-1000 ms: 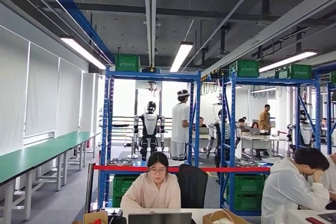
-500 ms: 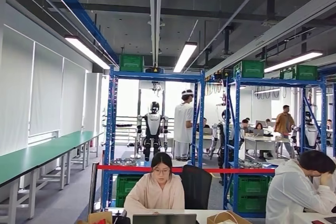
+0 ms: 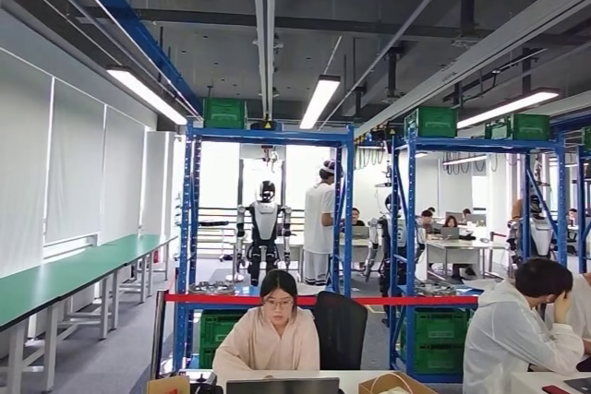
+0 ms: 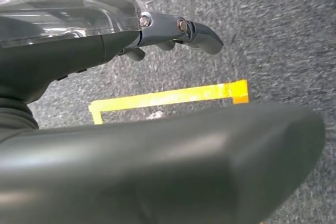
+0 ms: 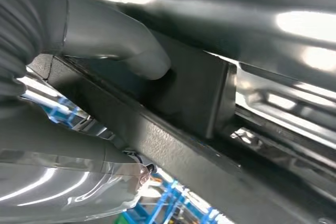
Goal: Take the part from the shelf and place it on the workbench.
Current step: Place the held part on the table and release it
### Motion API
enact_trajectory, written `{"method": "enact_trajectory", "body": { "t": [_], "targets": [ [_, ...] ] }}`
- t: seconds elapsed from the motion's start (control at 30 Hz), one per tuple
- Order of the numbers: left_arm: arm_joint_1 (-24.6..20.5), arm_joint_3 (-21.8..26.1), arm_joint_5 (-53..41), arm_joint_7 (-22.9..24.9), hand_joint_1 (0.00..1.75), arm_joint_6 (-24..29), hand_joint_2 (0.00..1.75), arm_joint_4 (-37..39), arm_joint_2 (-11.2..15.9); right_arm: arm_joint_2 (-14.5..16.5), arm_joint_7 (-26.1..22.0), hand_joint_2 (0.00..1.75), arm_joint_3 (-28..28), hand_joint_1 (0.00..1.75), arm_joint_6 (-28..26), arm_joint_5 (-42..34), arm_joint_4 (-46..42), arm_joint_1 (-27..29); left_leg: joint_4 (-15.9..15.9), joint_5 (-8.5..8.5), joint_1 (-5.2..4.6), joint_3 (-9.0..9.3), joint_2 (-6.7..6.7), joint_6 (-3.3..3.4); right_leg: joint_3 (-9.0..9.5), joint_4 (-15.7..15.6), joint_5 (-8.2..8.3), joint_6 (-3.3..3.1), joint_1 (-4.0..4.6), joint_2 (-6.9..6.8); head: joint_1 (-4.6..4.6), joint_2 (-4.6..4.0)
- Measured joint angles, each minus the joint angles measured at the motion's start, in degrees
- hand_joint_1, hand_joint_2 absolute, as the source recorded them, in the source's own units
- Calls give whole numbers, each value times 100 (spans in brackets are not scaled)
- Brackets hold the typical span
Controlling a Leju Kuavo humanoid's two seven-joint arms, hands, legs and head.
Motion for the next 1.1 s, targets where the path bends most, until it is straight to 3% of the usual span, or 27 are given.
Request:
{"method": "enact_trajectory", "body": {
  "t": [0.1, 0.17, 0.27, 0.3, 0.33, 0.37, 0.43, 0.47, 0.5, 0.6, 0.67, 0.77, 0.83, 0.87, 0.97, 1.03, 1.1],
  "targets": [
    [3, -11, -2, -56, 0, 54, 175, 1, -2, -53, -32, 175, -139, 175, -7, -9, 89, -36, -20, -36, -17, 24, 0, 108, -5, 35, -29, 50, -5, 8, -6, 0],
    [-11, -33, -2, -116, 0, 112, 175, 1, -3, -81, -120, 175, -218, 175, -64, -3, 118, -30, -32, -26, -4, 41, 5, 168, -99, 295, -214, 103, -22, -4, -6, -1],
    [-34, -77, 0, -182, 0, 209, 175, 0, -3, -96, -271, 44, -311, 44, -191, 28, 138, 32, -33, -27, -12, 45, 10, 201, -573, 1348, -712, 161, -50, -20, -7, -1],
    [-36, -87, 0, -195, 0, 239, 175, 0, -3, -96, -307, 0, -333, 0, -224, 39, 144, 59, -33, -29, -16, 48, 10, 204, -686, 1585, -765, 165, -53, -19, -7, -1],
    [-36, -94, 0, -208, 0, 278, 175, 0, -3, -94, -343, 0, -349, 0, -250, 54, 149, 86, -33, -30, -18, 52, 8, 206, -698, 1606, -704, 157, -54, -19, -7, -1],
    [-39, -99, 0, -221, 0, 315, 131, 1, -3, -89, -383, 0, -360, 0, -276, 70, 149, 110, -33, -31, -20, 58, 5, 208, -602, 1391, -544, 137, -52, -18, -7, -1],
    [-52, -109, 1, -251, 0, 383, 44, 1, -4, -68, -467, 0, -391, 0, -339, 104, 128, 142, -35, -31, -26, 60, -3, 203, -230, 594, -156, 79, -36, -15, -6, -1],
    [-61, -118, 2, -268, 0, 402, 0, 0, -4, -55, -515, 0, -416, 0, -385, 112, 111, 147, -38, -28, -28, 53, -4, 192, -84, 269, -45, 53, -20, -13, -6, -1],
    [-67, -129, 2, -283, 0, 421, 0, -1, -4, -45, -575, 0, -444, 0, -437, 115, 90, 155, -45, -22, -28, 45, -5, 175, -3, 82, -2, 38, -3, -11, -6, 0],
    [-71, -163, 1, -296, 0, 469, 0, -2, -3, -32, -762, 0, -517, 0, -579, 99, 12, 208, -95, -5, -14, 46, -2, 85, 26, -40, 12, -15, 13, -15, -5, 0],
    [-76, -188, 0, -280, 0, 494, 0, -2, -3, -16, -908, 0, -573, 0, -677, 56, -63, 232, 49, -142, -16, -15, 4, 44, 59, -128, 64, -79, -10, -25, -5, -1],
    [-68, -224, -1, -243, 0, 520, 0, -2, 5, -1, -1259, 0, -660, 0, -817, -92, -183, 294, 995, -621, -27, -441, 7, 24, 73, -161, 83, -122, -8, -31, -5, -1],
    [-52, -243, -3, -224, 0, 529, 0, -2, 16, -10, -1503, 0, -730, 0, -888, -213, -277, 373, 1362, -669, -29, -619, 7, 3, 73, -152, 76, -126, -3, -30, -4, -1],
    [-49, -249, -5, -217, 0, 532, 0, -2, 22, -16, -1586, 0, -764, 0, -923, -260, -331, 402, 1235, -538, -24, -564, 8, -5, 75, -142, 69, -121, -5, -27, -4, -1],
    [-61, -264, -27, -209, 0, 534, 0, -2, 34, -38, -1716, 0, -854, 0, -978, -352, -487, 420, 237, -47, -10, -99, 12, -6, 55, -57, 11, -65, 1, -14, -5, -1],
    [-68, -281, -34, -192, 0, 534, 0, -2, 36, -66, -1883, 0, -907, 0, -1021, -467, -607, 437, -29, -15, -24, 17, 11, 40, 13, -3, -15, -17, 22, -10, -6, -1],
    [-64, -300, -30, -176, 0, 530, 0, -2, 36, -105, -2197, 0, -969, 0, -1066, -741, -780, 486, -44, -18, -36, 14, 9, 106, -5, 12, -25, 16, 16, -13, -9, -1]
  ]
}}
